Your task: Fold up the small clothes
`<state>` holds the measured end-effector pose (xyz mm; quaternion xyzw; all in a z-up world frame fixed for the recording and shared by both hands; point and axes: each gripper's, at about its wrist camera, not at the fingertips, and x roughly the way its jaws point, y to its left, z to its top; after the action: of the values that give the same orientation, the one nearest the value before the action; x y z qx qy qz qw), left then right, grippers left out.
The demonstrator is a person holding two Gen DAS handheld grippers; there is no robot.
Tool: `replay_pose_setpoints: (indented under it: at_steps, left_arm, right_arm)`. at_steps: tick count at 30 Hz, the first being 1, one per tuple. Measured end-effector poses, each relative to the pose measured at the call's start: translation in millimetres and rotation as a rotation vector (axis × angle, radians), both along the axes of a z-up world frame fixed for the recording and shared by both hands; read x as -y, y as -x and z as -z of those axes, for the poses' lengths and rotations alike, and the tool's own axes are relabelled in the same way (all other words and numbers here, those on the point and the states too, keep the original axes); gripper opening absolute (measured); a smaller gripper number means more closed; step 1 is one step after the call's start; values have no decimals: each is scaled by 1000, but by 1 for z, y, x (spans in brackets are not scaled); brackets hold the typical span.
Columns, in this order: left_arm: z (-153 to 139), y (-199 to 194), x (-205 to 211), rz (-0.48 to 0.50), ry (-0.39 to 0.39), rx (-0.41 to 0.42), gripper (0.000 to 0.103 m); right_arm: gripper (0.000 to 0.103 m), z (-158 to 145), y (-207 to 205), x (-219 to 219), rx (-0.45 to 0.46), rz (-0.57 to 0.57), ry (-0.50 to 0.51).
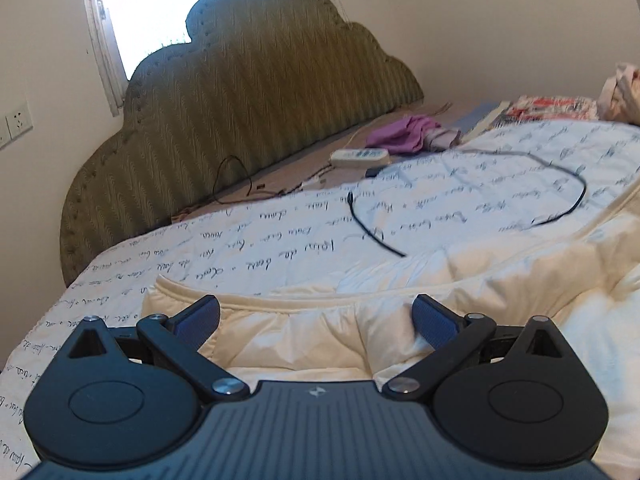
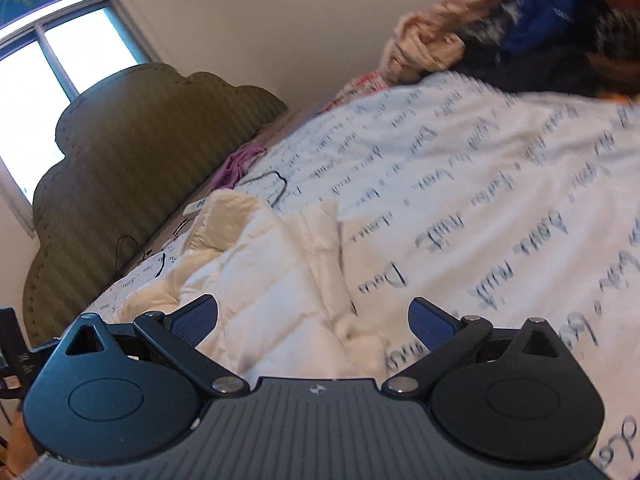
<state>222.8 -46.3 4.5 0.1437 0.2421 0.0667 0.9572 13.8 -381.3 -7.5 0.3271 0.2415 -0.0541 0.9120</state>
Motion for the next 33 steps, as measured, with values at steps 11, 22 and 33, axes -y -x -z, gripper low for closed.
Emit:
replay_pose_setpoints:
  at_steps: [11,22,33]
  left_arm:
    - [31,-14,6,8,-8,-61,103]
    - [21,-23,15,-16,-69,-46,103]
    - [5,8,29,66,-45,-5,103]
  right_arm:
    - [103,36,-46,-11,14,-92,-277]
    - [41,61,-88,0,60,-24,-306]
    - [20,52,-46,17,98,-33,-385]
